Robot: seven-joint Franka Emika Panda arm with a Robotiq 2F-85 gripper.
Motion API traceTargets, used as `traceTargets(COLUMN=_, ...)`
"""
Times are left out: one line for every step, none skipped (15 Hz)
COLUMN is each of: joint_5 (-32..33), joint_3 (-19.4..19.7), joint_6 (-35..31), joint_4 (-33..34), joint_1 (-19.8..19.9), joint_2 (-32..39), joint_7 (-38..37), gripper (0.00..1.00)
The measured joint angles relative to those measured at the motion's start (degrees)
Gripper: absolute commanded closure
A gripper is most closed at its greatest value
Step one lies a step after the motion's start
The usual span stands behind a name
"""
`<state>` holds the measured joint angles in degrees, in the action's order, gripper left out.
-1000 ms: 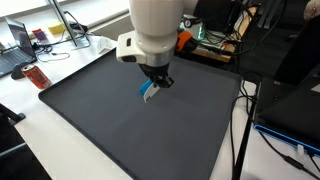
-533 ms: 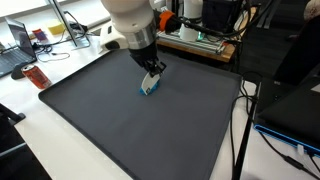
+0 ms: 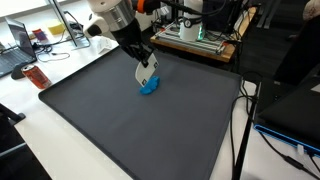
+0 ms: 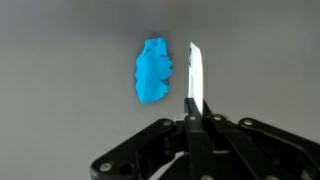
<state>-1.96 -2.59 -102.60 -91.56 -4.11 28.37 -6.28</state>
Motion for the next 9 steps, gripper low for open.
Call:
traceTargets(joint_5=-0.9, joint_3=0.0, joint_6=0.0, joint_4=-0.4, joint_1=0.8, joint_2=-0.5, joint_7=1.7, gripper=0.99)
traceTargets(joint_5=-1.7, joint_3=0.0, joint_6=0.0, joint_4=-0.7, joint_1=1.6, joint_2=-0.8, joint_7=3.4, gripper=0.99)
traceTargets(joint_5=-2.5, joint_3=0.0, joint_6=0.0, joint_4=-1.1, joint_1=2.4, joint_2=-1.2, joint_7=5.0, gripper=0.99)
traceTargets(joint_5=-3.1, joint_3=0.0, joint_6=-0.1, joint_4=-1.4, joint_1=3.2, joint_2=-1.6, joint_7=6.7, gripper=0.99)
traceTargets(joint_5=-3.2, joint_3=0.1, joint_6=-0.1, joint_4=-1.7, joint_1=4.0, joint_2=-2.0, joint_7=8.3, gripper=0.99)
traceTargets(joint_5=-3.2, joint_3=0.1, joint_6=-0.1, joint_4=-2.1, joint_1=4.7, joint_2=-2.3, joint_7=9.9, gripper=0.99)
traceTargets(joint_5=-3.3, joint_3=0.2, joint_6=-0.4, joint_4=-2.6, joint_1=5.5, joint_2=-2.6, joint_7=11.6, gripper=0.99)
traceTargets(joint_5=-3.6, joint_3=0.2, joint_6=-0.9, joint_4=-3.1, joint_1=6.3, joint_2=-3.0, joint_7=13.5, gripper=0.99)
traceTargets(joint_5=-3.9, joint_3=0.3, joint_6=-1.4, joint_4=-3.7, joint_1=7.3, joint_2=-3.4, joint_7=15.7, gripper=0.99)
